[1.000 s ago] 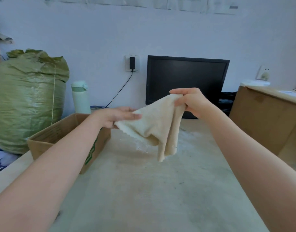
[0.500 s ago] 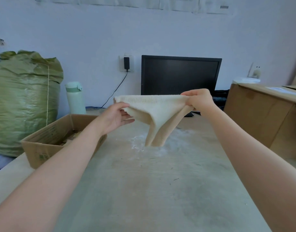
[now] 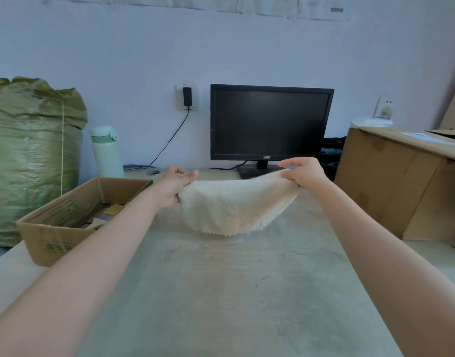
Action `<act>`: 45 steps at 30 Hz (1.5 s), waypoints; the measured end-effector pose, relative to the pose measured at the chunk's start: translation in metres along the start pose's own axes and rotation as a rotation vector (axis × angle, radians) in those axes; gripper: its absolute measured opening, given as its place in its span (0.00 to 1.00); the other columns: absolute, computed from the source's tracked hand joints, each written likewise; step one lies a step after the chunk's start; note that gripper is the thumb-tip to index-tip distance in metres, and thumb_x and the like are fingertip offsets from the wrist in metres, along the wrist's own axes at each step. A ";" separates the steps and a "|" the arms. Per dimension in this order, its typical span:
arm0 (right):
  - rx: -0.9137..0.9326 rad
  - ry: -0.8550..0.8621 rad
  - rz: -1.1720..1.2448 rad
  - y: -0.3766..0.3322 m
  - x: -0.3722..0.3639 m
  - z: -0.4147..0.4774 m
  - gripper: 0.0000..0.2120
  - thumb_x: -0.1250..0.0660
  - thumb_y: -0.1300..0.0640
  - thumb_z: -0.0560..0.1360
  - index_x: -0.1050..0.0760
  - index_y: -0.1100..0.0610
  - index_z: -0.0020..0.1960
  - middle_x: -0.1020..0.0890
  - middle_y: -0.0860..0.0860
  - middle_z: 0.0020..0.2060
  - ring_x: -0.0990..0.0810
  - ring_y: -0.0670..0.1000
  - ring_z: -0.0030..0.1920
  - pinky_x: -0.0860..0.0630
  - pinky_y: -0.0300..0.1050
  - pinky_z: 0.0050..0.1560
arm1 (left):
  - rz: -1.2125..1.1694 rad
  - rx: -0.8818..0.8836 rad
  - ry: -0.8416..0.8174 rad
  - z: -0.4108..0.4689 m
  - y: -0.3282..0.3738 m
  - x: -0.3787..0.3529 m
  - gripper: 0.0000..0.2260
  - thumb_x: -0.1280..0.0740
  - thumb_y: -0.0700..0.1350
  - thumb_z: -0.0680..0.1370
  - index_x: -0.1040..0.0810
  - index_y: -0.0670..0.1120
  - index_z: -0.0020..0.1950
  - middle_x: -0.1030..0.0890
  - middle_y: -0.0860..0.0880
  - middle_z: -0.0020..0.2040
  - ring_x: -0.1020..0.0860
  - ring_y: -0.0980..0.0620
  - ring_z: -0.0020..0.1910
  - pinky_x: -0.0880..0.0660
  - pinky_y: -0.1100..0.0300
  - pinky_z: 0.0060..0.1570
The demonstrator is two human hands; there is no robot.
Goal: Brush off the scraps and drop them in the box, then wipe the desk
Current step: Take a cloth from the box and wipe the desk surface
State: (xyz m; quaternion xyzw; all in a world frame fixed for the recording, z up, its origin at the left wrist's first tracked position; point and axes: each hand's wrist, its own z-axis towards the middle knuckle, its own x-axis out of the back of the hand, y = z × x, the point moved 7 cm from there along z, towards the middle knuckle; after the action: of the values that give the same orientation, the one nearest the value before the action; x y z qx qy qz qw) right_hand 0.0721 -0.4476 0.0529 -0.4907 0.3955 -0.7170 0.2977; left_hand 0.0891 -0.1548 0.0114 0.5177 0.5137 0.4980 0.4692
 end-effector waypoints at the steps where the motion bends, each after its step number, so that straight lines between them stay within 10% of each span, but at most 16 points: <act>1: -0.057 -0.043 0.059 0.005 -0.003 0.002 0.16 0.32 0.66 0.72 0.21 0.54 0.59 0.21 0.53 0.56 0.22 0.53 0.54 0.23 0.45 0.55 | -0.028 0.034 -0.033 0.001 -0.001 0.000 0.17 0.36 0.41 0.78 0.39 0.46 0.63 0.27 0.43 0.51 0.28 0.52 0.37 0.27 0.56 0.39; 7: -0.128 -0.466 -0.002 0.014 -0.024 -0.006 0.26 0.28 0.70 0.67 0.24 0.50 0.60 0.24 0.50 0.53 0.22 0.53 0.55 0.26 0.47 0.61 | 0.254 0.134 -0.357 -0.006 0.007 -0.005 0.24 0.35 0.27 0.73 0.29 0.43 0.67 0.20 0.47 0.44 0.19 0.58 0.39 0.22 0.71 0.35; 14: 0.185 -0.213 -0.638 -0.004 -0.018 -0.010 0.10 0.31 0.61 0.72 0.18 0.60 0.52 0.17 0.54 0.51 0.21 0.53 0.52 0.26 0.43 0.50 | 0.667 -0.113 -0.111 0.000 0.021 0.007 0.21 0.26 0.34 0.69 0.23 0.38 0.61 0.22 0.42 0.51 0.23 0.49 0.50 0.26 0.61 0.52; 20: 0.131 -0.278 -0.263 -0.001 -0.007 -0.010 0.11 0.33 0.53 0.75 0.20 0.60 0.48 0.20 0.50 0.43 0.23 0.50 0.47 0.27 0.44 0.49 | 0.709 -0.165 -0.014 0.005 0.030 0.020 0.11 0.29 0.47 0.74 0.23 0.42 0.51 0.25 0.47 0.46 0.27 0.50 0.48 0.28 0.54 0.56; 24: 0.016 -0.420 0.065 0.008 -0.019 -0.014 0.09 0.36 0.54 0.77 0.22 0.59 0.49 0.18 0.54 0.47 0.18 0.53 0.46 0.20 0.43 0.42 | 0.354 0.008 -0.031 0.009 0.021 0.019 0.04 0.34 0.40 0.76 0.27 0.41 0.48 0.24 0.46 0.39 0.24 0.50 0.37 0.26 0.60 0.39; 28: -0.013 -0.504 0.049 0.016 -0.035 -0.017 0.06 0.36 0.55 0.77 0.24 0.57 0.46 0.20 0.52 0.39 0.20 0.50 0.35 0.21 0.39 0.31 | 0.459 0.056 0.058 0.012 0.014 0.028 0.08 0.34 0.40 0.75 0.30 0.44 0.37 0.28 0.47 0.31 0.30 0.49 0.28 0.33 0.64 0.27; 32: -0.117 -0.746 -0.210 0.040 -0.065 -0.038 0.04 0.36 0.56 0.77 0.25 0.56 0.46 0.20 0.51 0.37 0.23 0.43 0.26 0.25 0.33 0.27 | 0.654 0.254 -0.106 0.006 -0.014 0.026 0.07 0.38 0.40 0.78 0.28 0.41 0.40 0.27 0.44 0.36 0.28 0.47 0.34 0.33 0.59 0.35; 40: 0.200 -0.383 -0.686 0.030 -0.122 -0.074 0.18 0.39 0.61 0.76 0.33 0.61 0.66 0.30 0.59 0.63 0.28 0.58 0.61 0.29 0.47 0.59 | 1.381 -0.089 0.203 -0.017 -0.024 0.007 0.22 0.42 0.51 0.79 0.38 0.40 0.68 0.30 0.38 0.65 0.28 0.39 0.62 0.29 0.53 0.52; 45: 0.389 -0.617 -0.670 0.037 -0.192 -0.140 0.21 0.50 0.57 0.80 0.38 0.65 0.70 0.36 0.61 0.70 0.38 0.60 0.71 0.41 0.47 0.69 | 1.450 0.099 -0.125 -0.043 -0.108 -0.028 0.26 0.52 0.53 0.82 0.45 0.39 0.74 0.40 0.37 0.74 0.38 0.40 0.72 0.37 0.50 0.70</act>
State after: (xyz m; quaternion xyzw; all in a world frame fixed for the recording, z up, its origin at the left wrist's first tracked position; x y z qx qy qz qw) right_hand 0.0076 -0.2716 -0.0980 -0.7156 -0.0317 -0.6553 0.2399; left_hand 0.0404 -0.1808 -0.0945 0.7758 0.0357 0.6295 0.0257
